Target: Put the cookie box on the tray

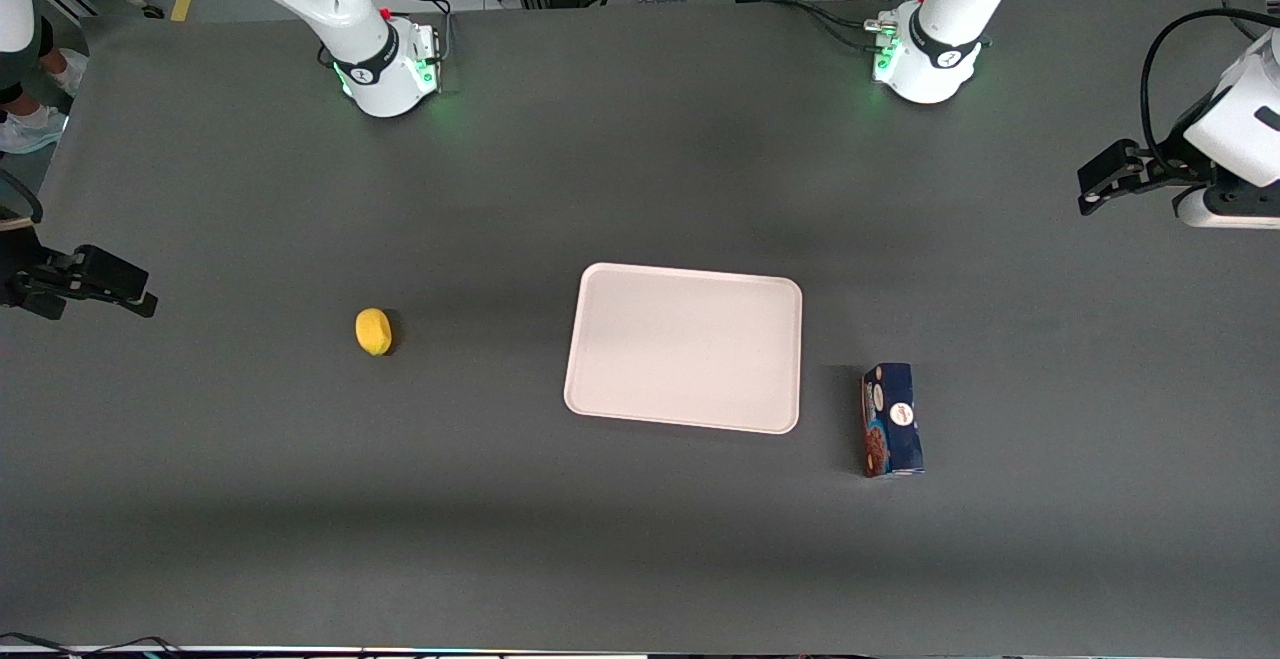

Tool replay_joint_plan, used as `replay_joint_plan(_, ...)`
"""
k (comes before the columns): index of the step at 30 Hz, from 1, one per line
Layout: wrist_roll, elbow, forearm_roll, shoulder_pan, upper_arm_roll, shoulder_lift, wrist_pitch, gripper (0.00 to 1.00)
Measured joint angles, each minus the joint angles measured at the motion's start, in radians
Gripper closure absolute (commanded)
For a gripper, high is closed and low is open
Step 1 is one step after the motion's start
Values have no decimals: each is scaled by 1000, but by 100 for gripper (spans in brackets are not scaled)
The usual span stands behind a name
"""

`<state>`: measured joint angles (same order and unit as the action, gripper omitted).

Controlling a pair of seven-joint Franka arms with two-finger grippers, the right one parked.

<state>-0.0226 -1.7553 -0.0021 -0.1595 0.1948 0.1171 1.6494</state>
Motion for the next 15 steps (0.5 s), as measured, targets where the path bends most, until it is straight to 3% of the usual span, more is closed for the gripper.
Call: replay_joint_plan(15,0,0,0,0,0,0,5,0)
